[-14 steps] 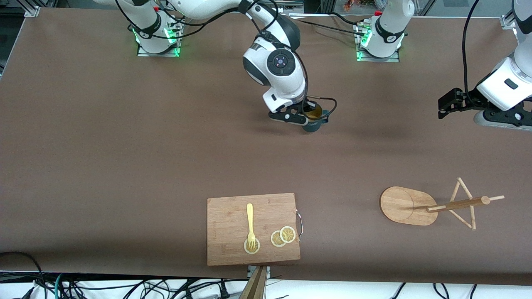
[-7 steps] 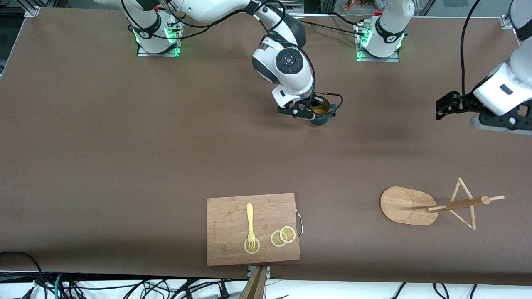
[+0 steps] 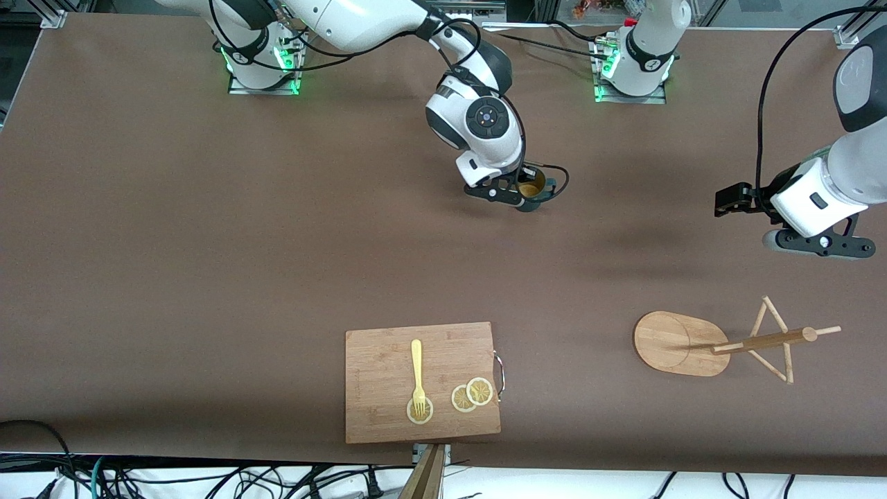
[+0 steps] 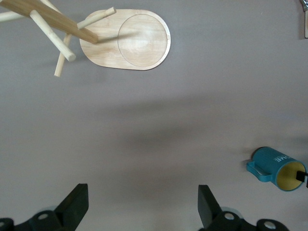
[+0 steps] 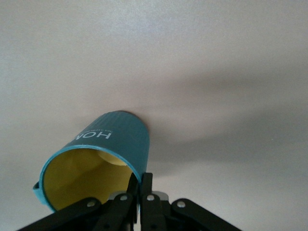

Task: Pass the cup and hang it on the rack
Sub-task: 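Hold the mug with the right gripper while the left gripper approaches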

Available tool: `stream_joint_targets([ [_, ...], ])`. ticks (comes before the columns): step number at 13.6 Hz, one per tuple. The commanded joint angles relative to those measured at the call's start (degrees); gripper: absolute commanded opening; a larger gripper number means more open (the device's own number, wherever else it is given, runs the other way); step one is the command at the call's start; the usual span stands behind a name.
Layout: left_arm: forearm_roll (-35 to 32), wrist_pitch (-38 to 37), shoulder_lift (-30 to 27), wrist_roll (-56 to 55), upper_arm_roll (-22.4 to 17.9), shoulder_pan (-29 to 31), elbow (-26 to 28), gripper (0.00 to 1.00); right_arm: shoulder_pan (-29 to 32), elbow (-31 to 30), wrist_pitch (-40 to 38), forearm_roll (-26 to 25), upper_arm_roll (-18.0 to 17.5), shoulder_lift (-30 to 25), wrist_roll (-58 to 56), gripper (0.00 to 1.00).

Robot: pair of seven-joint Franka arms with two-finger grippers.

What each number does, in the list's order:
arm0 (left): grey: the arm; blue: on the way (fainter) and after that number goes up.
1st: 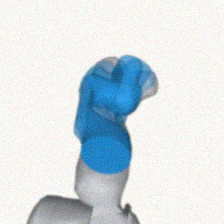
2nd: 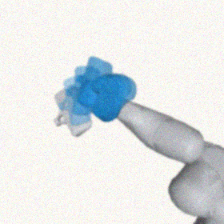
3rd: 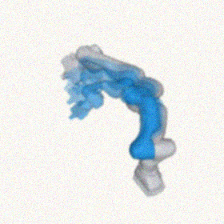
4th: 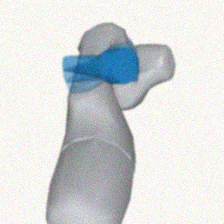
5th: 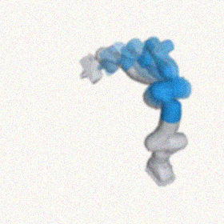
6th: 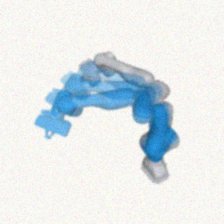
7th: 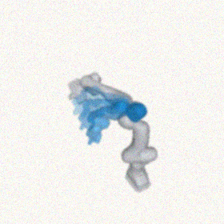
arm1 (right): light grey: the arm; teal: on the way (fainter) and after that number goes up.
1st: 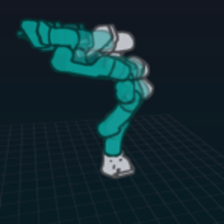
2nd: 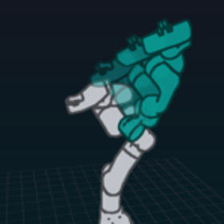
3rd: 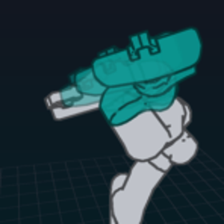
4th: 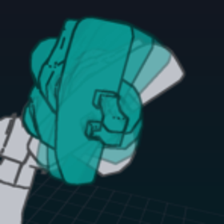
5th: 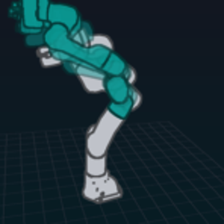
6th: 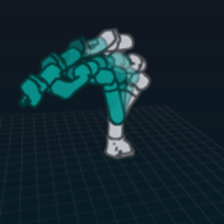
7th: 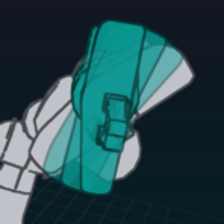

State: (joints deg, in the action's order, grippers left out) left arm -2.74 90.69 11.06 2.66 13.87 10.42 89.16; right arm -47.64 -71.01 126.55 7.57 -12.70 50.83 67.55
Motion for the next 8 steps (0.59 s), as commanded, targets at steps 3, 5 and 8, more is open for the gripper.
stream_joint_targets([
  [3,1.68,-7.26,-0.42,2.07,1.33,-0.75,-0.92,1.00,-0.44,2.45,-0.61,-0.53,0.13,1.46,0.48,0.99],
  [5,8.94,-7.37,-1.12,11.52,1.61,0.55,0.48,1.00,-0.09,2.63,-0.87,-1.33,0.04,0.85,0.74,1.00],
  [8,20.91,-7.10,-2.35,30.92,1.69,7.14,7.49,1.00,0.53,3.24,-3.23,-1.24,0.31,-0.73,0.65,1.00],
])
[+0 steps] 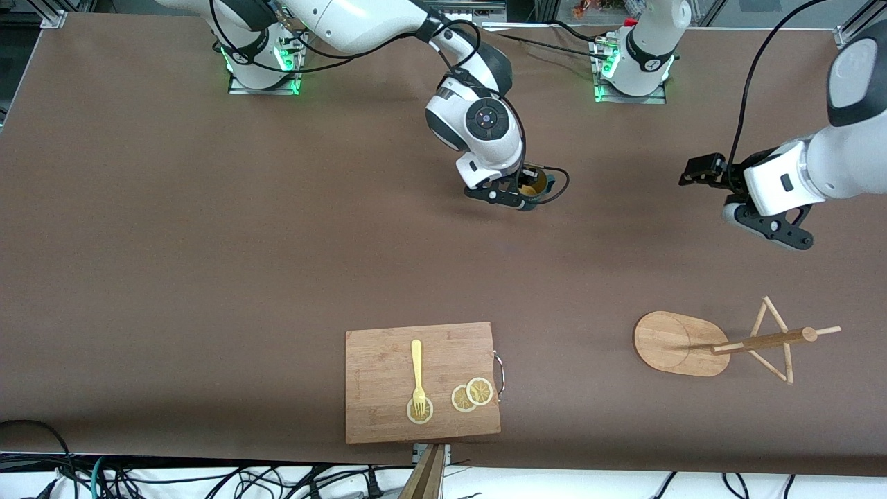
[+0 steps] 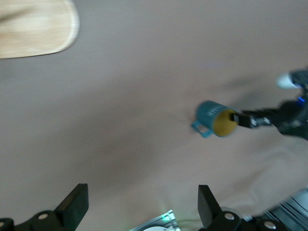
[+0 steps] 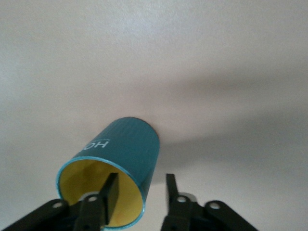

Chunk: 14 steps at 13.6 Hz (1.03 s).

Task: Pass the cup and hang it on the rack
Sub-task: 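Hold the mug with the right gripper while the left gripper approaches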

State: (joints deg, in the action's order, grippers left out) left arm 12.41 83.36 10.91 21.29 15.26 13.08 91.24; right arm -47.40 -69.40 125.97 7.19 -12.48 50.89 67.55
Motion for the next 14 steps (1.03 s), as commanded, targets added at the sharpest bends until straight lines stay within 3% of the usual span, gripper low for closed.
stream_joint_targets([
  [1,6.05,1.61,-4.39,17.94,0.38,4.58,8.23,1.00,0.90,3.20,-4.14,-0.77,0.00,-1.66,0.65,1.00],
  [4,9.55,8.11,-13.70,26.49,2.22,4.58,21.30,1.00,3.71,6.46,-11.25,-0.86,-0.18,-2.98,0.04,1.00],
  [9,20.70,19.89,-18.73,55.40,2.32,6.16,38.03,1.00,11.35,6.47,-18.64,-0.95,-0.09,-7.81,-10.40,1.00],
  [11,29.46,22.17,-17.34,69.59,2.32,9.49,43.73,1.00,14.51,6.47,-21.98,-1.30,0.35,-10.53,-15.23,1.00],
  [14,42.74,28.60,-11.99,91.33,2.32,9.86,50.52,1.00,20.05,6.47,-25.94,-1.39,0.43,-12.47,-24.02,1.00],
])
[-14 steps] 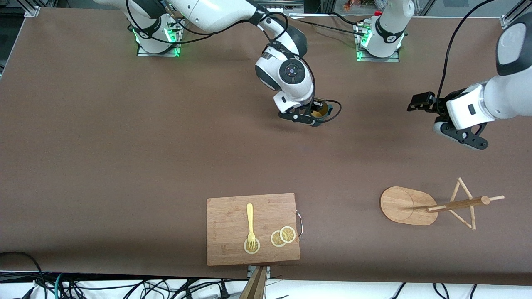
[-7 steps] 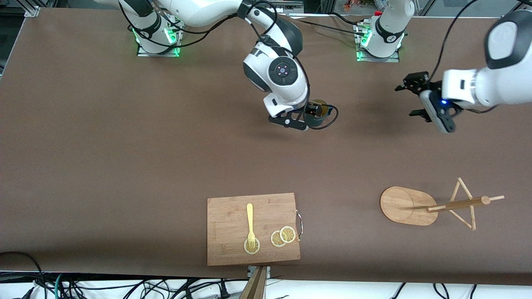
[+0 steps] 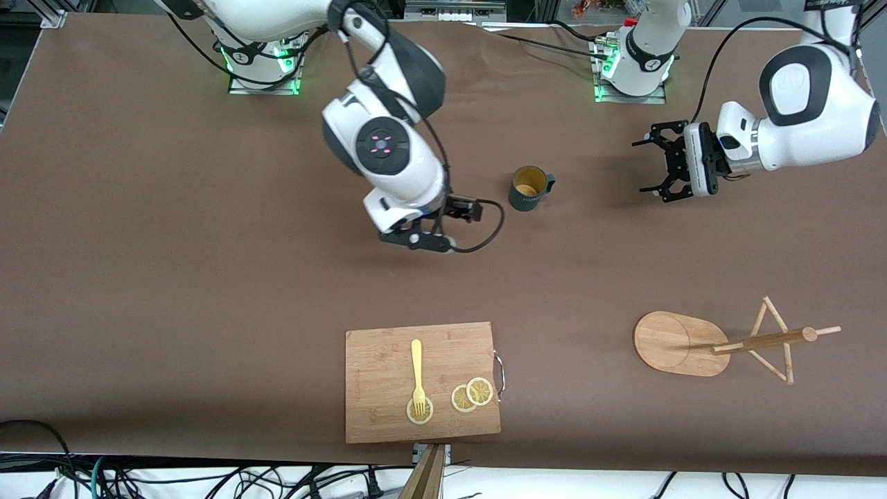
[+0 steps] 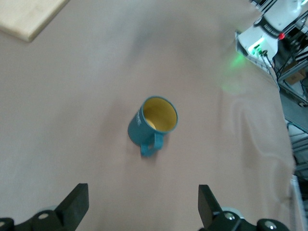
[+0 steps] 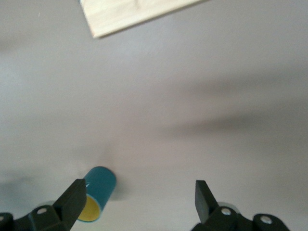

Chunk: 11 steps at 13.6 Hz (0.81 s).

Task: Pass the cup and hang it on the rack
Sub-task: 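Grasp the mug handle with the left gripper while the right gripper releases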

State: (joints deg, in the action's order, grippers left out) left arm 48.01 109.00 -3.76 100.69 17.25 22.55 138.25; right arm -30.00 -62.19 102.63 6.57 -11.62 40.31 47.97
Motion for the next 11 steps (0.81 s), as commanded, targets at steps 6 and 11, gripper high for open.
stream_joint_targets([
  [6,34.64,10.60,10.96,39.63,3.73,-1.10,14.14,1.00,10.13,-0.83,-8.84,-3.50,2.48,-4.28,-21.22,1.00],
  [11,57.79,14.57,27.64,62.48,8.95,-1.63,13.89,1.00,19.17,-0.92,-13.05,-3.50,2.83,-7.26,-35.54,1.00],
])
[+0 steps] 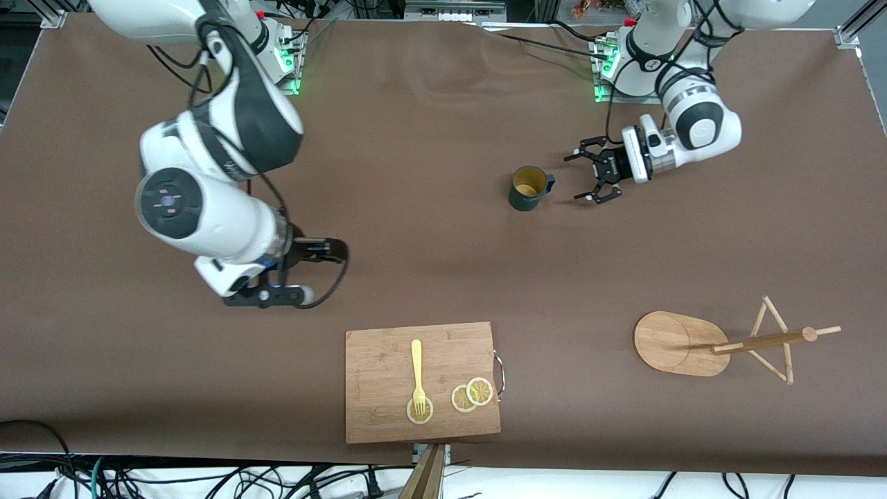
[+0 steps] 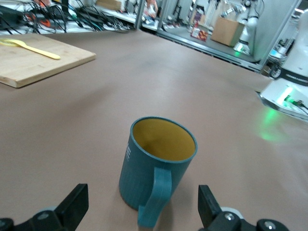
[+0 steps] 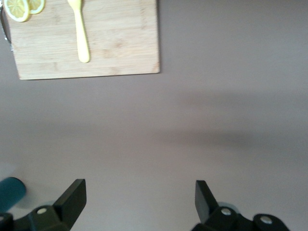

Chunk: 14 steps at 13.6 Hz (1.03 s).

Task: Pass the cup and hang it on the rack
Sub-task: 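Grasp the mug handle with the left gripper while the right gripper releases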

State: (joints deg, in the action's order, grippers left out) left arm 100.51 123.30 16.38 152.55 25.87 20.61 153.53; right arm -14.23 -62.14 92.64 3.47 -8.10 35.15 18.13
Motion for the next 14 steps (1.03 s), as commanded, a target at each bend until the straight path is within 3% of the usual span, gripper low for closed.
stream_joint_targets([
  [1,5.58,0.27,8.31,12.05,0.33,0.31,-1.57,1.00,4.63,-0.88,-4.21,-0.39,-0.51,-2.19,-8.78,1.00],
  [2,5.58,0.27,8.23,12.24,0.33,0.40,-1.57,1.00,5.34,-0.88,-5.09,-0.48,-0.33,-2.71,-10.55,1.00],
  [5,5.84,0.27,8.40,12.33,0.41,0.14,-1.83,0.84,8.77,-0.88,-8.34,-0.48,0.63,-5.09,-11.01,1.00],
  [6,5.84,0.27,8.49,12.33,0.33,0.13,-1.84,0.72,9.21,-0.88,-9.13,-0.48,0.72,-5.27,-11.01,1.00],
  [8,5.84,0.27,8.84,12.42,0.41,0.05,-1.84,0.37,11.58,-1.05,-9.23,-0.48,0.20,-8.42,-10.84,1.00],
  [9,5.67,-0.08,8.84,12.59,0.33,0.05,-2.01,0.26,11.76,-1.32,-9.32,-0.74,0.19,-8.95,-10.66,1.00],
  [11,5.67,-0.26,8.93,13.39,0.41,0.05,-2.36,0.14,12.73,-2.98,-9.32,-2.84,0.19,-11.67,-11.53,1.00],
  [14,5.75,-0.43,9.80,12.69,0.41,0.13,-2.45,0.11,16.33,-6.59,-8.97,-4.96,0.37,-17.29,-15.83,1.00],
])
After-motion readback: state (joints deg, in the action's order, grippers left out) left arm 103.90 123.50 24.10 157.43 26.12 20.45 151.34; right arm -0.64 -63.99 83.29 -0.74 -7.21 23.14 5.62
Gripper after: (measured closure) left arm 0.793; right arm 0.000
